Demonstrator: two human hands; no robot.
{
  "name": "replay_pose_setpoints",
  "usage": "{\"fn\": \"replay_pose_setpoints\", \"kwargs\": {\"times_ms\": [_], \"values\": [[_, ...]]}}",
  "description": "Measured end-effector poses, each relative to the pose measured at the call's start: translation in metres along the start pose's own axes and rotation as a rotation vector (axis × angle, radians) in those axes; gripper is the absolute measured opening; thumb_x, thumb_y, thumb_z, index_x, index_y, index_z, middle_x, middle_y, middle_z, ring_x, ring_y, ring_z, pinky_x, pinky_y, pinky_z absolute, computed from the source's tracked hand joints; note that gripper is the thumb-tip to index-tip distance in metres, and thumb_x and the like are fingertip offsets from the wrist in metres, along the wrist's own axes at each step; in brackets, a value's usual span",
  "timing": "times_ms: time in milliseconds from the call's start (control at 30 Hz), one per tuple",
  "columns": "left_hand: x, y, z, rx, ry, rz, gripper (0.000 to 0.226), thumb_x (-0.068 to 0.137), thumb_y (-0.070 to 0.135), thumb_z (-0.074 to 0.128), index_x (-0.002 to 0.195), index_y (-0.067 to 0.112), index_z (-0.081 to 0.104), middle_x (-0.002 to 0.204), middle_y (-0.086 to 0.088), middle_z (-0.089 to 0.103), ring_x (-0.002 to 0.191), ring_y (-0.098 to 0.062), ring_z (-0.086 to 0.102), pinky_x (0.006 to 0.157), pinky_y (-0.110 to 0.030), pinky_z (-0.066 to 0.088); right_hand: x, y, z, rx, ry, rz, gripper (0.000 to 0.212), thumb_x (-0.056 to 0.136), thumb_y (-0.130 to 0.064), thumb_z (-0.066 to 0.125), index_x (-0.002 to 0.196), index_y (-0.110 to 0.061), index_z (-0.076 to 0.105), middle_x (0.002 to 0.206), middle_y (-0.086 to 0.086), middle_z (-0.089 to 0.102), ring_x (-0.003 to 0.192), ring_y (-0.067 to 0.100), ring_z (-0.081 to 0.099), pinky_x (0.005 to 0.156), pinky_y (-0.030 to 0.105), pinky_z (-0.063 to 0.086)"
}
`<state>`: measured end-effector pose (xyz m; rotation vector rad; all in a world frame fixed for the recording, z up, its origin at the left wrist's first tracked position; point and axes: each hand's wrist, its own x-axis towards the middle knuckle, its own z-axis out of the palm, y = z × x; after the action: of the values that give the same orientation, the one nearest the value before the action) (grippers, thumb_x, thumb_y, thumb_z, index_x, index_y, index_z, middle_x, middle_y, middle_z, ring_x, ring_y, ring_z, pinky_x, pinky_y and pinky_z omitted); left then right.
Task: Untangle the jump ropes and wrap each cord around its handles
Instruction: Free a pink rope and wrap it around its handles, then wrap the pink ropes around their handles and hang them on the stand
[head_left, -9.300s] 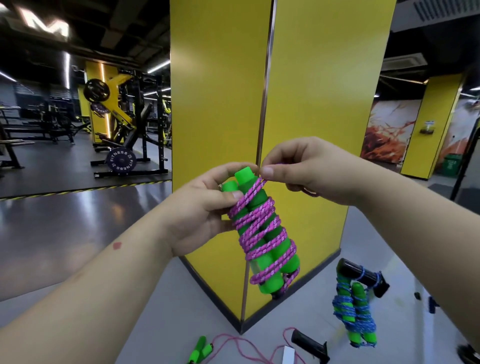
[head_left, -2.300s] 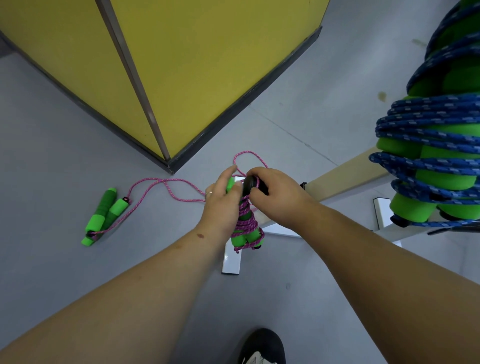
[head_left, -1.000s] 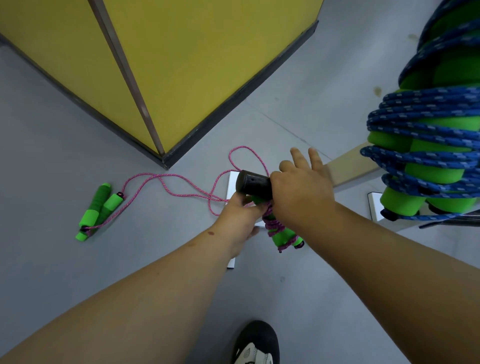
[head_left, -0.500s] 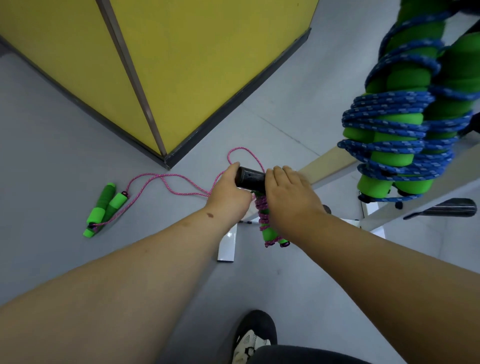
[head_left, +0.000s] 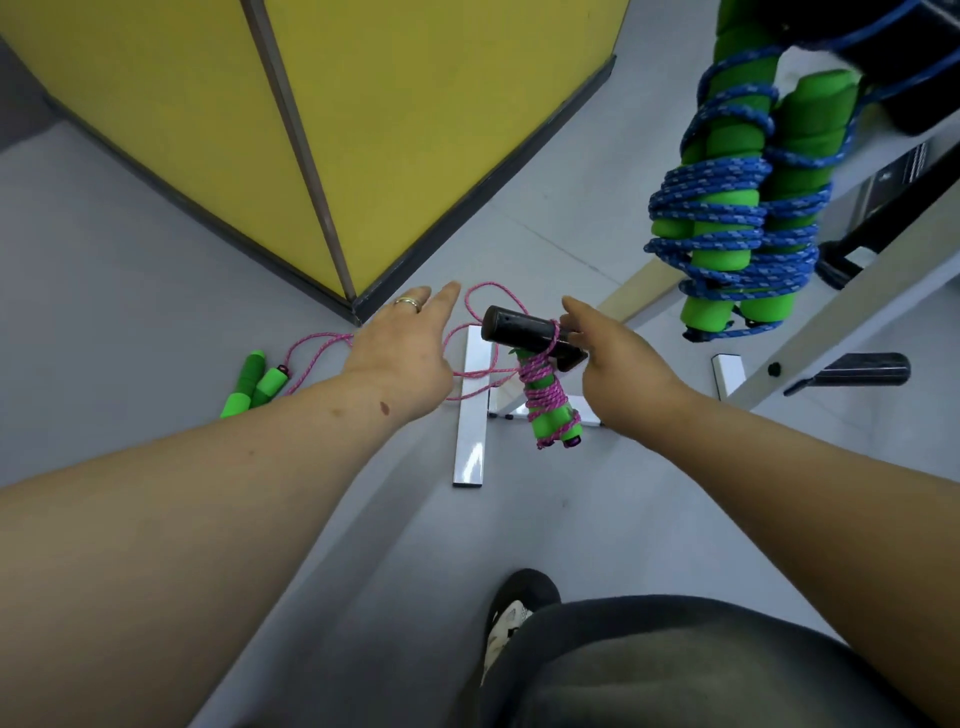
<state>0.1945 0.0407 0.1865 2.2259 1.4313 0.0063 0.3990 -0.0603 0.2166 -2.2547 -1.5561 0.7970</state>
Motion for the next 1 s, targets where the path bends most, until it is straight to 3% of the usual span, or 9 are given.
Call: {"fn": "replay_pose_setpoints", "kwargs": {"times_ms": [133, 233, 300, 400, 500, 667, 833, 1000], "values": [[-0.015, -0.019, -0.006, 0.034, -0.004, -0.049, 0.091, 0.089, 0.008, 0.054, 0.163, 0.036, 0.009, 0.171, -0.003, 0.014, 0.154, -0.03, 0.02, 0.117, -0.047, 0.034, -0.005, -0.005, 0.001, -0.005, -0.006, 0.027, 0.077, 0.091, 0.007, 0.034, 0.156, -0.034, 0.025, 0.147, -0.001, 0.052, 0.125, 0.026, 0.055, 0.104, 0.045, 0.047], [-0.021, -0.042, -0.002, 0.051, -0.014, -0.094, 0.09, 0.087, 0.01, 0.052, 0.163, 0.035, 0.01, 0.17, -0.004, 0.017, 0.152, -0.031, 0.024, 0.118, -0.045, 0.031, 0.001, -0.021, 0.013, -0.102, -0.061, -0.03, 0.072, 0.091, 0.006, 0.04, 0.151, -0.032, 0.03, 0.124, 0.007, 0.057, 0.099, 0.029, 0.061, 0.084, 0.04, 0.054], [-0.024, -0.063, 0.006, 0.051, -0.018, -0.132, 0.092, 0.083, 0.011, 0.052, 0.163, 0.035, 0.012, 0.168, -0.004, 0.021, 0.15, -0.031, 0.028, 0.117, -0.044, 0.032, 0.012, -0.036, 0.029, -0.146, -0.118, -0.09, 0.065, 0.088, 0.007, 0.043, 0.141, -0.03, 0.037, 0.11, 0.008, 0.057, 0.089, 0.03, 0.062, 0.071, 0.033, 0.051], [-0.03, -0.102, 0.021, 0.084, -0.039, -0.21, 0.092, 0.083, 0.014, 0.053, 0.163, 0.033, 0.012, 0.167, -0.004, 0.022, 0.15, -0.029, 0.029, 0.121, -0.042, 0.028, 0.031, -0.062, 0.062, -0.188, -0.213, -0.133, 0.075, 0.092, 0.0, 0.046, 0.157, -0.028, 0.021, 0.145, 0.003, 0.045, 0.121, 0.027, 0.055, 0.095, 0.03, 0.046], [-0.038, -0.151, 0.037, 0.112, -0.122, -0.339, 0.09, 0.087, 0.019, 0.055, 0.163, 0.035, 0.009, 0.17, -0.002, 0.011, 0.156, -0.026, 0.016, 0.12, -0.043, 0.028, 0.05, -0.09, 0.101, -0.204, -0.272, -0.142, 0.085, 0.092, -0.005, 0.048, 0.16, -0.032, 0.005, 0.161, 0.003, 0.028, 0.131, 0.03, 0.05, 0.099, 0.037, 0.046], [-0.034, -0.24, 0.062, 0.173, -0.234, -0.495, 0.089, 0.087, 0.024, 0.055, 0.161, 0.039, 0.008, 0.162, -0.006, 0.025, 0.142, -0.033, 0.036, 0.113, -0.046, 0.039, 0.082, -0.119, 0.176, -0.231, -0.366, -0.183, 0.089, 0.091, -0.007, 0.05, 0.16, -0.031, -0.001, 0.163, 0.003, 0.023, 0.14, 0.031, 0.041, 0.105, 0.045, 0.046], [-0.003, -0.296, 0.084, 0.18, -0.272, -0.538, 0.086, 0.09, 0.029, 0.056, 0.16, 0.041, 0.009, 0.162, -0.008, 0.023, 0.142, -0.033, 0.035, 0.112, -0.046, 0.037, 0.108, -0.129, 0.24, -0.27, -0.437, -0.191, 0.092, 0.089, -0.006, 0.048, 0.159, -0.033, -0.005, 0.165, 0.0, 0.016, 0.142, 0.031, 0.036, 0.107, 0.044, 0.044], [0.039, -0.33, 0.113, 0.124, -0.287, -0.571, 0.088, 0.094, 0.041, 0.054, 0.161, 0.045, -0.003, 0.168, -0.016, 0.011, 0.147, -0.037, 0.029, 0.115, -0.051, 0.032, 0.119, -0.121, 0.279, -0.253, -0.471, -0.243, 0.092, 0.089, -0.007, 0.049, 0.159, -0.032, -0.005, 0.16, 0.0, 0.021, 0.133, 0.028, 0.043, 0.102, 0.041, 0.046]]}}
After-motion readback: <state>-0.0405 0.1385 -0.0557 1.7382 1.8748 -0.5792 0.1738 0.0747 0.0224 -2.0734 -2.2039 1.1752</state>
